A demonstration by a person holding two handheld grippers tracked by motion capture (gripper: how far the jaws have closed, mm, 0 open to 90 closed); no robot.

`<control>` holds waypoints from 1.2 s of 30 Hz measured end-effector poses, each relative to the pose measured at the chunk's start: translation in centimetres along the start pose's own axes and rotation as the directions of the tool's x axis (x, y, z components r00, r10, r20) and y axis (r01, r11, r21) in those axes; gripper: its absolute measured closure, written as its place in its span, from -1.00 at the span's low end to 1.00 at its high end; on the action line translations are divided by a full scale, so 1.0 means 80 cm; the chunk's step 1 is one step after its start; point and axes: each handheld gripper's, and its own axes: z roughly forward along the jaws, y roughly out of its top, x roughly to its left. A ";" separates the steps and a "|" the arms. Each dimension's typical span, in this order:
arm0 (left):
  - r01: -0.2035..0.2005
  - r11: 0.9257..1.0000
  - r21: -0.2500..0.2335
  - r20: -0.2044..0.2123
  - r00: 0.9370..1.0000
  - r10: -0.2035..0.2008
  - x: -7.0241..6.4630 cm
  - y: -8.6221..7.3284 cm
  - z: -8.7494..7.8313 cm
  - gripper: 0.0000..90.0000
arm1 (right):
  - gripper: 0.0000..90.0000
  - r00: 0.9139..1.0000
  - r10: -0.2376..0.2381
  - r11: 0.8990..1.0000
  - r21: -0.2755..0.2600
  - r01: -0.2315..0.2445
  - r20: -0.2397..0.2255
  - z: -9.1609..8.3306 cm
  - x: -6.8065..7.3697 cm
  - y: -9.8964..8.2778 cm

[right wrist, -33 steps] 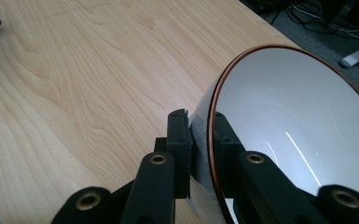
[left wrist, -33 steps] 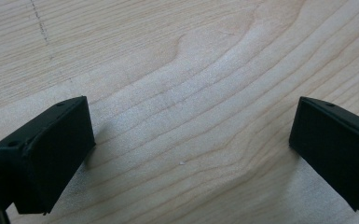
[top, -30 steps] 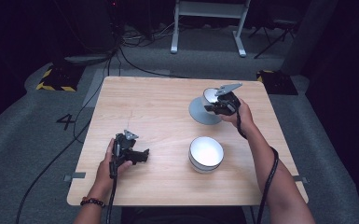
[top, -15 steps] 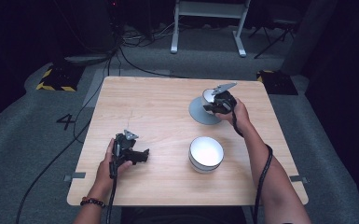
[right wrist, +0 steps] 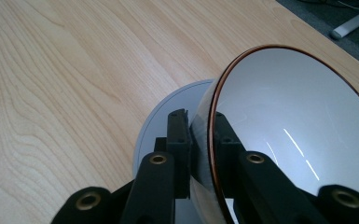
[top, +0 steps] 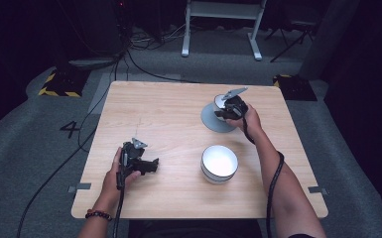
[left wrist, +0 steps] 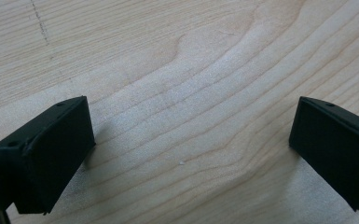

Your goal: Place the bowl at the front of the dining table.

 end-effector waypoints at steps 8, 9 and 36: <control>0.000 1.000 0.000 0.000 1.000 0.000 0.000 0.000 0.000 -1.00 | 0.81 1.000 0.018 1.000 0.004 -0.019 0.006 0.009 -0.003 0.002; 0.000 1.000 0.000 0.000 1.000 0.000 0.000 0.000 0.000 -1.00 | 0.81 1.000 0.010 1.000 0.007 -0.010 0.012 0.009 -0.004 0.002; 0.000 1.000 0.000 0.000 1.000 0.000 0.000 0.000 0.000 -1.00 | 0.79 1.000 0.013 0.999 0.037 -0.012 -0.021 0.020 0.006 -0.004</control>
